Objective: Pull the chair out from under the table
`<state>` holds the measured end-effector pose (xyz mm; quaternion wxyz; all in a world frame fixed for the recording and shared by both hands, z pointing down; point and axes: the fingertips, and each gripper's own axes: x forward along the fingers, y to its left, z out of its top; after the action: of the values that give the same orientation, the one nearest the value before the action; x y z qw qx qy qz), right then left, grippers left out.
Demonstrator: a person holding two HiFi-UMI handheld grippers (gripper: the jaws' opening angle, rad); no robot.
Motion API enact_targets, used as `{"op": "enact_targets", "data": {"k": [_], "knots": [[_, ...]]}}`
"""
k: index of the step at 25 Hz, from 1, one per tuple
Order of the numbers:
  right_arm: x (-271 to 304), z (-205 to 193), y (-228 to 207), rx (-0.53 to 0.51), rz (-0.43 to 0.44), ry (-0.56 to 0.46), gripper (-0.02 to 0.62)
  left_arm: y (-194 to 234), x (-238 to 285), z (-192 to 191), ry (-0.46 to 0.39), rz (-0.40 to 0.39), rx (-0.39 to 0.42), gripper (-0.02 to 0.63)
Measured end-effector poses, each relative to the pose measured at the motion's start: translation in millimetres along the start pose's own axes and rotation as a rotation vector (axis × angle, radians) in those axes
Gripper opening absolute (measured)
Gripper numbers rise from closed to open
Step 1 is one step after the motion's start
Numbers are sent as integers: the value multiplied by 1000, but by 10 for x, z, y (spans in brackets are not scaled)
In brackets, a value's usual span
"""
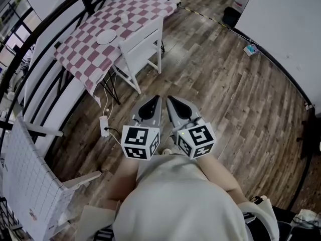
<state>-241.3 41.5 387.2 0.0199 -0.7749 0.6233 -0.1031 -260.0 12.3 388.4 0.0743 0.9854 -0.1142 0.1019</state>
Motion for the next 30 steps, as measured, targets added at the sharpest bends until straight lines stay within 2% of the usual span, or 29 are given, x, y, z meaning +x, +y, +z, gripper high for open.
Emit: {"op": "enact_targets", "data": {"k": [5,15,24,30], "knots": [[-7,-101,-27,11,-24,40,-3,-20,-42,-73,18,13,-3,11],[133,-139,-108,11,-36,49,-3,200,105,-126,40,43,-11,11],[344,-87,-563,29,-69,65,-3,304,631,32,14,36,-30,11],[645,-59,-889,40,-80,74,-3,450,1001,54,28,34,-48,11]]}}
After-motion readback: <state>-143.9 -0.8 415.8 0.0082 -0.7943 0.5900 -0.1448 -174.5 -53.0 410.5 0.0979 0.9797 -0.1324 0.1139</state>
